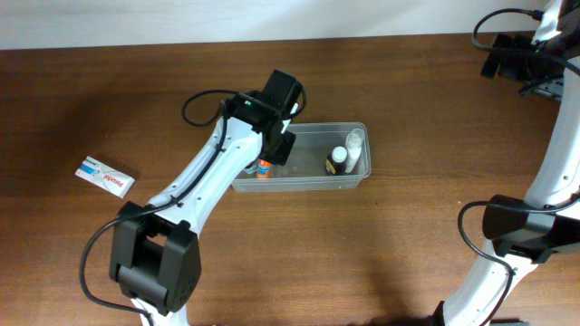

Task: Pack container
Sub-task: 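Lower the orange tube upright into the container and release it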

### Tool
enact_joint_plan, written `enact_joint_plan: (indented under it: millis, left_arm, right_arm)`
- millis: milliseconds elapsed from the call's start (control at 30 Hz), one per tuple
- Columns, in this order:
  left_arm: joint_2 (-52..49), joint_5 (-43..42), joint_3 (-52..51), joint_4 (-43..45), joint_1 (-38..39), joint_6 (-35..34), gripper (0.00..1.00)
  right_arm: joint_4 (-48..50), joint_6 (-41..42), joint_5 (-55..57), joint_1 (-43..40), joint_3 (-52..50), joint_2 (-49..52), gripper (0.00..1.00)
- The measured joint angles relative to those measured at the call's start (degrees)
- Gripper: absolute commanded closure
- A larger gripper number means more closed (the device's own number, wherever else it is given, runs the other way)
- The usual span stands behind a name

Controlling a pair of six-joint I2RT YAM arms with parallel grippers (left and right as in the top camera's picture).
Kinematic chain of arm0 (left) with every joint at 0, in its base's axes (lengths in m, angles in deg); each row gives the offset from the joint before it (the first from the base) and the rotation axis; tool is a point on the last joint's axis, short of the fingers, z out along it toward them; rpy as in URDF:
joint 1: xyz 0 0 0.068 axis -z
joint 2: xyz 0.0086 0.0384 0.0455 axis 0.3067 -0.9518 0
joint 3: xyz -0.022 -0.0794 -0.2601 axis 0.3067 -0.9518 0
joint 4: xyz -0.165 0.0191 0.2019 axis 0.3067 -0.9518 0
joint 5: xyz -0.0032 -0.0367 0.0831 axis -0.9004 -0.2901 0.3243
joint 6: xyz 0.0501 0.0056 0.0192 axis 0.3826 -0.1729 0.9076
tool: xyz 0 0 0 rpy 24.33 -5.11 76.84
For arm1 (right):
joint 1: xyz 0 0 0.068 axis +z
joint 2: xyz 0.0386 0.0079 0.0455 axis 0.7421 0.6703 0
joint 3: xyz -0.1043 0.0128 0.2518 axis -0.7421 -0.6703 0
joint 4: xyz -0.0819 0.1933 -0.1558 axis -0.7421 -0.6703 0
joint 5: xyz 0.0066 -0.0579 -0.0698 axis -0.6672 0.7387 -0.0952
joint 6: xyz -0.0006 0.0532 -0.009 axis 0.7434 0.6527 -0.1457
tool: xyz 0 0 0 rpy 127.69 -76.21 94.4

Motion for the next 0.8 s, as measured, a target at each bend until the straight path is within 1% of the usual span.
enact_joint_plan:
  millis: [433, 800]
  left_arm:
    - [-0.02, 0.39, 0.0, 3.23, -4.76, 1.31, 0.78]
    - [0.0, -1.81, 0.0, 6.27, -4.13, 1.33, 0.78]
  right_arm:
    - [0.0, 0.02, 0.0, 0.0, 0.0, 0.0, 0.02]
    - [0.0, 0.02, 0.0, 0.0, 0.0, 0.0, 0.02]
